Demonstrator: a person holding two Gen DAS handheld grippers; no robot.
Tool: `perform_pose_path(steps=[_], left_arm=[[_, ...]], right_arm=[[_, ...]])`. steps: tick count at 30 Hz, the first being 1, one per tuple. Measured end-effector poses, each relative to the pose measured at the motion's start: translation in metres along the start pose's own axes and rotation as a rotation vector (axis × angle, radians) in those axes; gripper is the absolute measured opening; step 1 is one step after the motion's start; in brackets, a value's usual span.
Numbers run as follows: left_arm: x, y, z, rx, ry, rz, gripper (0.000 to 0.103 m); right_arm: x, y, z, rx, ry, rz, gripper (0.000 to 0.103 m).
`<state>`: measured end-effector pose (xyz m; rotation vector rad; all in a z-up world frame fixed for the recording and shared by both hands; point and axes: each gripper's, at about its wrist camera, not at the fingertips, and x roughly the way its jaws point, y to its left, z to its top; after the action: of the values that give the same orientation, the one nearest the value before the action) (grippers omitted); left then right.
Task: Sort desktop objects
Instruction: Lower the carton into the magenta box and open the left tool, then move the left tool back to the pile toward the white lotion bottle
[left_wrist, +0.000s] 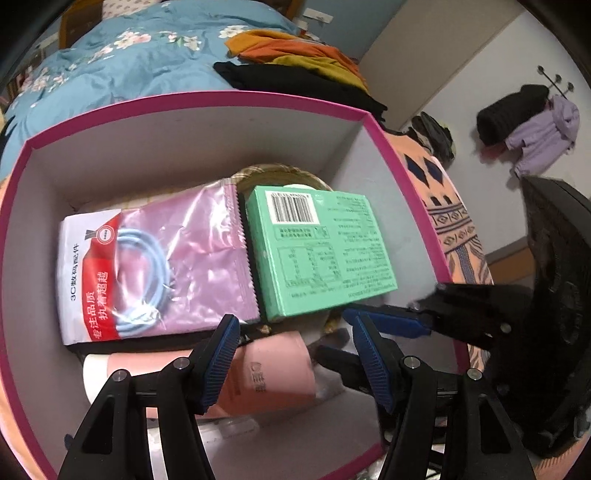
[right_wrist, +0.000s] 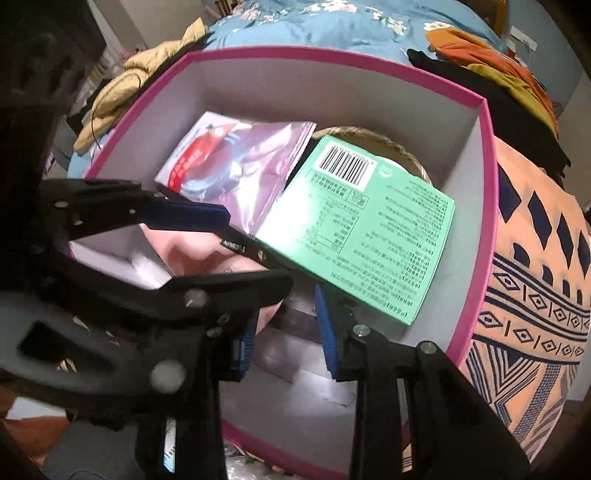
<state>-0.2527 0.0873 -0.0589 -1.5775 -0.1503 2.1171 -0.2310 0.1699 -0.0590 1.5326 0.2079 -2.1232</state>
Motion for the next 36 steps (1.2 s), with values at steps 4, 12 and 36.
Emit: perform_pose_path(steps=[4, 12, 36], left_arm=[[0.003, 0.002, 0.003, 0.000, 0.004, 0.009, 0.065], [0.014, 0.002, 0.003, 0.004, 0.021, 0.016, 0.066], [-0.056, -0.007, -0.043, -0.023, -0.207, 0.061, 0.083]], right_arm=[[-0.010, -0.007, -0.002, 0.016, -0.004, 0.013, 0.033], [-0.012, -0.013, -0.001, 0.040, 0.020, -0.004, 0.039], [-0.066, -0.017, -0.036, 0.170, -0.229, 0.161, 0.053]])
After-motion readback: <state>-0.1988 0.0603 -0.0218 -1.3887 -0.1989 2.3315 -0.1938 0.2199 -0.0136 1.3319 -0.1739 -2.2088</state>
